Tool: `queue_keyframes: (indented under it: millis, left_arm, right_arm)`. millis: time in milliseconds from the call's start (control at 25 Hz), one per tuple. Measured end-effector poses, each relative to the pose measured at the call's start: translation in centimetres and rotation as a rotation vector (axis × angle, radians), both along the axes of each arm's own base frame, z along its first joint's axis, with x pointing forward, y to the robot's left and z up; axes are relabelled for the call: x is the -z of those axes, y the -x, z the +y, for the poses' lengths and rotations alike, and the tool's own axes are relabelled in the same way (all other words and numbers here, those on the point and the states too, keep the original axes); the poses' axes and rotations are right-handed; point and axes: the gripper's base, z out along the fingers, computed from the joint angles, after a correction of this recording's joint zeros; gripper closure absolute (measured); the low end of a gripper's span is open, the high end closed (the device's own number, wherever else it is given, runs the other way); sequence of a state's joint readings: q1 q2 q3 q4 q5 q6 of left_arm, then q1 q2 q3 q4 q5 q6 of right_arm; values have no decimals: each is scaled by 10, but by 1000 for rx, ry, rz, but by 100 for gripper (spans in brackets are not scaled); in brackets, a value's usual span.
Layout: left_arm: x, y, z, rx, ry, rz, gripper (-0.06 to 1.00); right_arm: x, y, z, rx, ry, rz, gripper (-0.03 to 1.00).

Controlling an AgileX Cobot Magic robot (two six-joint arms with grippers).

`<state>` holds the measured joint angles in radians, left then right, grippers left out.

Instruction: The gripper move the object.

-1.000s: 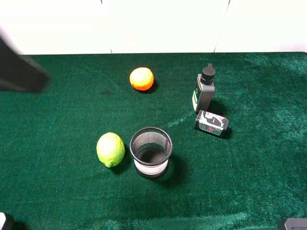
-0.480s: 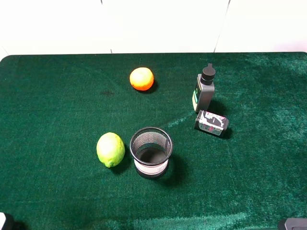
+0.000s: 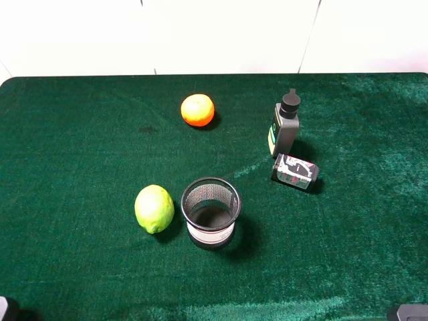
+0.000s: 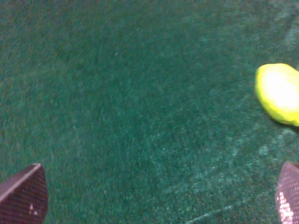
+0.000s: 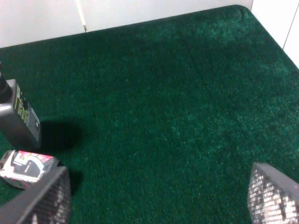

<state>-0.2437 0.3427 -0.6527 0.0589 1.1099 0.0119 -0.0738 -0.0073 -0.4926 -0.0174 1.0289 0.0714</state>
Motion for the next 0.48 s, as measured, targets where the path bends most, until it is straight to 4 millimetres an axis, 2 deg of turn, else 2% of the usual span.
queue_keyframes:
  millis: [200, 480]
  left_arm:
    - [21, 11, 2, -87, 19, -40, -5]
    - [33, 21, 3, -148, 17, -123, -5]
  right_arm:
    - [0, 0, 0, 0, 0, 0, 40]
    - [0, 0, 0, 0, 0, 0, 40]
